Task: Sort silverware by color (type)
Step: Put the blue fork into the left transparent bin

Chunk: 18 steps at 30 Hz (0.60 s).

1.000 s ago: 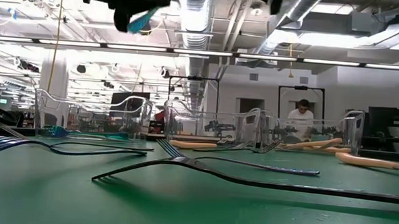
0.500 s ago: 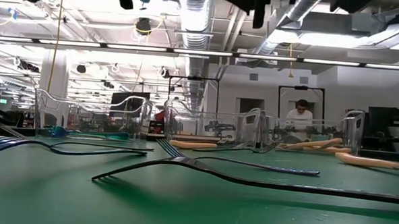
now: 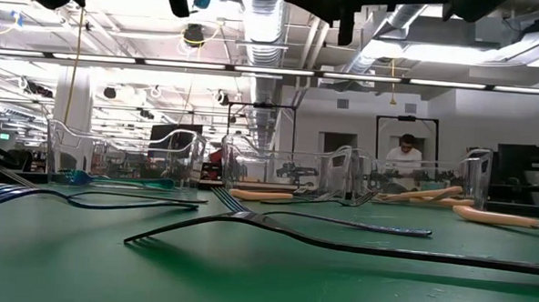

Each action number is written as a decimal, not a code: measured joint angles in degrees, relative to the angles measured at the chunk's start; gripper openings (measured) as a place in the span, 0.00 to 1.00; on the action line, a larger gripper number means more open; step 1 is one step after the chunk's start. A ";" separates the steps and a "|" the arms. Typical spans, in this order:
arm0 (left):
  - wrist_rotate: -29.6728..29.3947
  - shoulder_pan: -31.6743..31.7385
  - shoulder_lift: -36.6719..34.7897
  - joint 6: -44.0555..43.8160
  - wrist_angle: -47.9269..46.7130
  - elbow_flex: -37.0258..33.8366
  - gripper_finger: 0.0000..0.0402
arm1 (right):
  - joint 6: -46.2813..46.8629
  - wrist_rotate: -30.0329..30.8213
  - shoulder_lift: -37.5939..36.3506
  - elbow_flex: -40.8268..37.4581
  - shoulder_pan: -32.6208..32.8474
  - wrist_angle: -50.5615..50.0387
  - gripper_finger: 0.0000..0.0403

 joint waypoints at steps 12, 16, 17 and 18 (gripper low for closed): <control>1.39 0.00 0.04 1.31 2.85 0.00 0.00 | 0.00 4.07 0.00 0.00 -0.92 -0.02 0.51; 1.24 0.00 0.06 2.31 2.83 0.00 0.00 | -0.01 4.11 0.00 0.00 -1.28 -0.25 0.51; 0.83 0.00 0.06 2.40 2.86 0.00 0.00 | -0.17 4.25 0.00 0.00 -1.37 -0.24 0.51; 0.15 0.00 0.06 2.37 2.93 0.00 0.00 | -0.49 4.64 0.00 0.00 -1.60 -0.22 0.51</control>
